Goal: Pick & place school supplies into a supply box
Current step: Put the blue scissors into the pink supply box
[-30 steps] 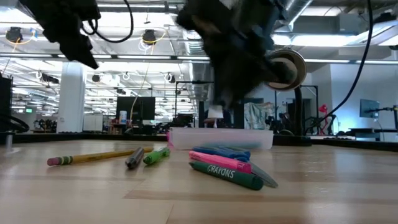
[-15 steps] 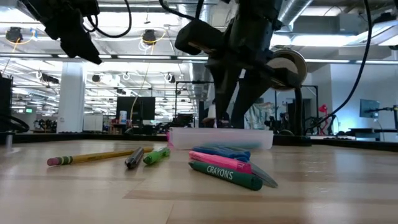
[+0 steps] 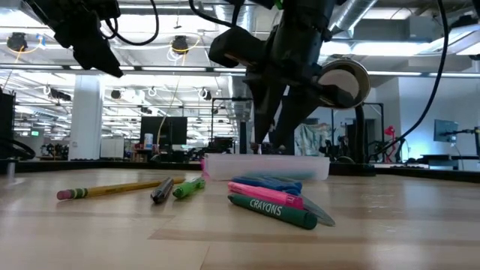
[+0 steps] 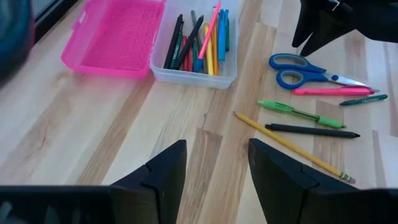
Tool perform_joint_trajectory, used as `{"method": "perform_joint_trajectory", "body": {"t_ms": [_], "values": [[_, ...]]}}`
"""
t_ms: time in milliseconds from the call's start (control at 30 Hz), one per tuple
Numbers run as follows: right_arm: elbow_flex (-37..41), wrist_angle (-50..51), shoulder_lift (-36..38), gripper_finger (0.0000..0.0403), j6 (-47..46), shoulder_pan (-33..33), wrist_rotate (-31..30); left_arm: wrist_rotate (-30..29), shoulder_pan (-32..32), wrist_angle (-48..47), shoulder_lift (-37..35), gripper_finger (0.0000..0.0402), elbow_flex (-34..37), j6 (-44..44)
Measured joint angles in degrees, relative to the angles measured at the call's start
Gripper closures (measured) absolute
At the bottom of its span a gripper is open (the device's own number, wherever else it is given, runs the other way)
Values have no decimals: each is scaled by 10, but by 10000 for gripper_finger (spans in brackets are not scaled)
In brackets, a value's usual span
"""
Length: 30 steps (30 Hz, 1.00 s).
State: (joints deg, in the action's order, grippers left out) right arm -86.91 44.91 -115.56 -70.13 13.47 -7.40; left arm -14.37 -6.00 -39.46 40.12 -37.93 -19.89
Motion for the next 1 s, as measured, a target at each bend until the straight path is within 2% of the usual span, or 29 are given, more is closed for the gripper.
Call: {"method": "perform_joint_trajectory", "body": {"t_ms": [300,500,1000], "values": [[8,-17,0,301,28,-5,1,0,0,0,0,236,0,0],[47,-66,-1,294,9,-5,28,0,0,0,0,236,0,0],[48,-64,-1,198,10,-4,18,0,0,0,0,236,0,0]]}}
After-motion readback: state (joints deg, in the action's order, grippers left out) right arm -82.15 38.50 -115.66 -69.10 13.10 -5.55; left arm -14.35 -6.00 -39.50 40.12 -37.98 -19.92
